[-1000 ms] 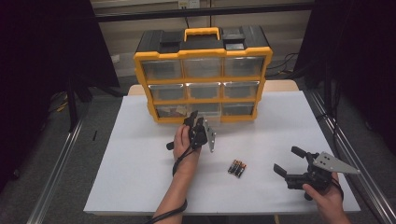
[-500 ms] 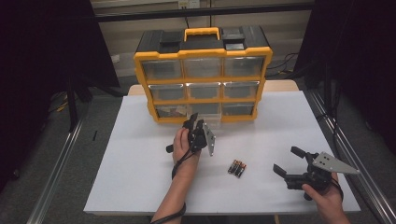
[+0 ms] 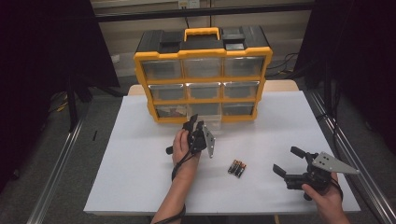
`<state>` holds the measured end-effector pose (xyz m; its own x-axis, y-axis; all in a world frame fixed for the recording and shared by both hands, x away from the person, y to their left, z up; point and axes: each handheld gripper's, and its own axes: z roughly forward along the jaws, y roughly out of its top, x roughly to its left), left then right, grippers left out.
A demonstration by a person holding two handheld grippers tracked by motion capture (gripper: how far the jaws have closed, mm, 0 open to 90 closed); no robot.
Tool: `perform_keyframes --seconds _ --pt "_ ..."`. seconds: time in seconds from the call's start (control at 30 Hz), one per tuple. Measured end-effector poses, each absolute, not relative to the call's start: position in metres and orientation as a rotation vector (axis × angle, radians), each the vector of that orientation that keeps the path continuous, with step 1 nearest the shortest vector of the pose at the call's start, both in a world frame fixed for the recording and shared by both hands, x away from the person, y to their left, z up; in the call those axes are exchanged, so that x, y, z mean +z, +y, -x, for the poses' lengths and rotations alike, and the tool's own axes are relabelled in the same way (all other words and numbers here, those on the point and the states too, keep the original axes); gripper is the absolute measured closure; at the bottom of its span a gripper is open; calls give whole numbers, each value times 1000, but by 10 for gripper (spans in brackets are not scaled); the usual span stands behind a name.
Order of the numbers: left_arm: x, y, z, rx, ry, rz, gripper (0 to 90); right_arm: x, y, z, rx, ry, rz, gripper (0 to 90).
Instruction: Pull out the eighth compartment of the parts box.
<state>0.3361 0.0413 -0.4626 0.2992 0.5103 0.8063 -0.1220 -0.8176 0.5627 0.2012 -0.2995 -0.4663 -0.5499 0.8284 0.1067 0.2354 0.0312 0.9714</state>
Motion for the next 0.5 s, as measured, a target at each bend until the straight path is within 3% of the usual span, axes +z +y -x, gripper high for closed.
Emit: perform_keyframes --seconds 0.5 --pt "-463 45 -330 1545 340 -2030 617 -466 -298 -201 1549 1824 -1067 22"
